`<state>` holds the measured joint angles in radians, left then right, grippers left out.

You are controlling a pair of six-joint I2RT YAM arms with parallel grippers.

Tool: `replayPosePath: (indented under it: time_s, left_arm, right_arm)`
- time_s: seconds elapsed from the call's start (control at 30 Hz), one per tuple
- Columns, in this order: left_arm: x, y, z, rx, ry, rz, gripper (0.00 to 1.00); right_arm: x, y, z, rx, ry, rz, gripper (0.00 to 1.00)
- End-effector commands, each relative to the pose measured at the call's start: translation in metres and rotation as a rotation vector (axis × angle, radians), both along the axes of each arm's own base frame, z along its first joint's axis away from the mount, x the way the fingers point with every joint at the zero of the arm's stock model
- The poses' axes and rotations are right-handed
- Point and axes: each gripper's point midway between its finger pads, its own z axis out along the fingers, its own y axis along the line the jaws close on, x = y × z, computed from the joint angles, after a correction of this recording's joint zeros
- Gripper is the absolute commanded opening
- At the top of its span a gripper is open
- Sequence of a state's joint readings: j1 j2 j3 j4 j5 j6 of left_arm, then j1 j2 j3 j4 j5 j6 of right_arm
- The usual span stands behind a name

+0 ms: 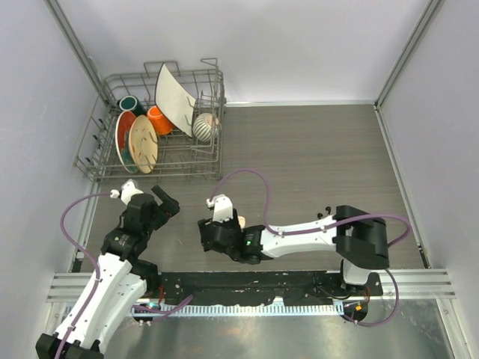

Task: Insert the wireless bluetooth earbuds into the charging case
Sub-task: Pick up the charging case at the center of the board.

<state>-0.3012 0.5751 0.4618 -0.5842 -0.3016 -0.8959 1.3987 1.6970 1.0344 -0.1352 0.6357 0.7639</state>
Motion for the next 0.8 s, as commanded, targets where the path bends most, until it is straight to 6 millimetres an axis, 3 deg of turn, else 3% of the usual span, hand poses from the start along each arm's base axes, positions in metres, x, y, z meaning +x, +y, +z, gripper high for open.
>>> replayPosePath:
  time_s: [0.0,0.1,0.23,0.57,0.77]
  left_arm:
    - [-0.003,-0.017,-0.002,-0.048,0.011,-0.114,0.96]
    - [-0.005,-0.023,0.002,-0.089,-0.006,-0.124,0.96]
    - [-0.007,-0.020,0.008,-0.100,-0.040,-0.104,0.96]
    - [-0.012,-0.017,0.013,-0.106,-0.054,-0.086,0.96]
    - [-0.013,-0.018,0.012,-0.111,-0.052,-0.089,0.96]
  right_arm:
    - [0.014,0.033,0.014,0.062,-0.036,-0.032,0.75]
    - [0.014,0.041,-0.002,0.006,-0.021,-0.036,0.75]
    - [0.019,0.051,-0.009,-0.018,-0.020,-0.064,0.74]
    - [0.030,0.042,-0.038,-0.115,-0.008,-0.093,0.73]
    - [0.040,0.039,-0.048,-0.115,0.023,-0.089,0.65]
